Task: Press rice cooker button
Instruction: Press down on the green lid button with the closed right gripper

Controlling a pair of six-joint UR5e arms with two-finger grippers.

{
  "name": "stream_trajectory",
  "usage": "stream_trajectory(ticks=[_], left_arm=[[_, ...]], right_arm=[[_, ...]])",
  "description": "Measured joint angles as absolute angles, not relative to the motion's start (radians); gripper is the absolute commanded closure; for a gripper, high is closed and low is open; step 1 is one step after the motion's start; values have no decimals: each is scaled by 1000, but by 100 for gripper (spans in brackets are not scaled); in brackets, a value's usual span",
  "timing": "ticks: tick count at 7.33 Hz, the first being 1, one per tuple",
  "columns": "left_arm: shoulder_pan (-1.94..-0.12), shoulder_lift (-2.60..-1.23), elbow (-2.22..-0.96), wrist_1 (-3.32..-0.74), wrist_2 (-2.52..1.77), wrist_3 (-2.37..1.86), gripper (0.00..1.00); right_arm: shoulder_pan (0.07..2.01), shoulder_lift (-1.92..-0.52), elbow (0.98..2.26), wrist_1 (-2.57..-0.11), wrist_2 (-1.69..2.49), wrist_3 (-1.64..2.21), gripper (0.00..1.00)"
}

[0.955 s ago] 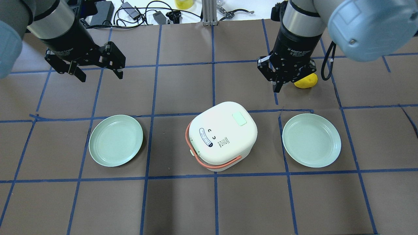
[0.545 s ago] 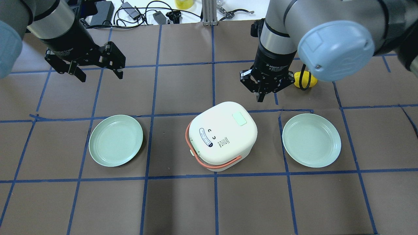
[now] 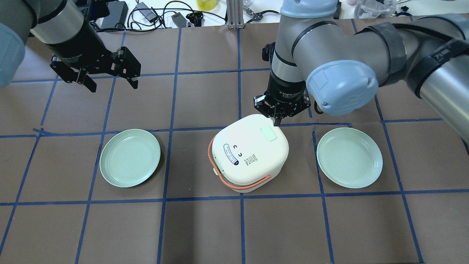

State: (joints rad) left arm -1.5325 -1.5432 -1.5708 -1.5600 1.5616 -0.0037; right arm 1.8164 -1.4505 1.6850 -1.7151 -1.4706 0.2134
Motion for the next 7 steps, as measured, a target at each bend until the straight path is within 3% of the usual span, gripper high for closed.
stream_trajectory(ticks=[7], left_arm=[[-1532, -1543, -1571, -1560, 1562, -3, 0]], right_arm=[[1825, -1434, 1713, -1750, -1447, 212, 100]])
